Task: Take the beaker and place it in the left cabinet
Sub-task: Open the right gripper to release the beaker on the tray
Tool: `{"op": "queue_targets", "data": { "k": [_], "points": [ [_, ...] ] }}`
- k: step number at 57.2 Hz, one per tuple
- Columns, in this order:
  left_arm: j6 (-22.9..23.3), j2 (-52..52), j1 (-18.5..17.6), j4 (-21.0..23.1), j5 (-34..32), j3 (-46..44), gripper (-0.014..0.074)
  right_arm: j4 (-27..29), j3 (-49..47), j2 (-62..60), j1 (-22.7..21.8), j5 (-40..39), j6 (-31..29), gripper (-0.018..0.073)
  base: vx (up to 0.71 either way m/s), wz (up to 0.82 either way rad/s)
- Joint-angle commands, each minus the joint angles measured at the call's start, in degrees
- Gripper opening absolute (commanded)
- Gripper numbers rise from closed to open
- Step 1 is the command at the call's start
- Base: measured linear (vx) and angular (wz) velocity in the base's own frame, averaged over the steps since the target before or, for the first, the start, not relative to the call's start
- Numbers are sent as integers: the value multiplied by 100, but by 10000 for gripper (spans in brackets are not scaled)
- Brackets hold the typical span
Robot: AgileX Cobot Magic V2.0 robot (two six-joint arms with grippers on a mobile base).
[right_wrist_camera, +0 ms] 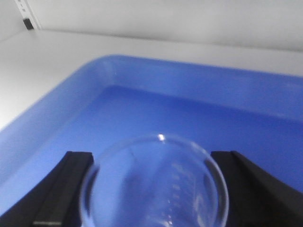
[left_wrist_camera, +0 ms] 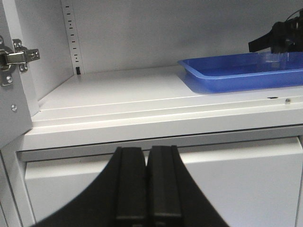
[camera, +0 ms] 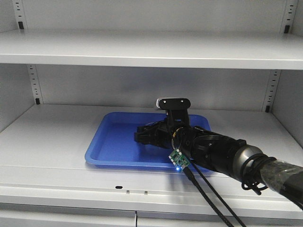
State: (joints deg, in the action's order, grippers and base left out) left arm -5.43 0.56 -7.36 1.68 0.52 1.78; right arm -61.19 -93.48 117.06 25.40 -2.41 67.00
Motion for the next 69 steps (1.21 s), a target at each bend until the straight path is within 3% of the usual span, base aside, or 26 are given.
{"op": "queue_targets", "data": {
  "k": [1, 48, 69],
  "points": [
    [19, 103, -9, 42, -480, 93, 1, -36, -198, -518, -16, -271, 20, 552, 0, 0],
    [19, 103, -9, 42, -480, 93, 1, -77, -141, -1098, 159, -288, 15, 545, 0, 0],
    [19, 103, -9, 42, -480, 93, 1, -81, 1355, -2391, 159, -308, -47, 545, 0, 0]
  ]
}}
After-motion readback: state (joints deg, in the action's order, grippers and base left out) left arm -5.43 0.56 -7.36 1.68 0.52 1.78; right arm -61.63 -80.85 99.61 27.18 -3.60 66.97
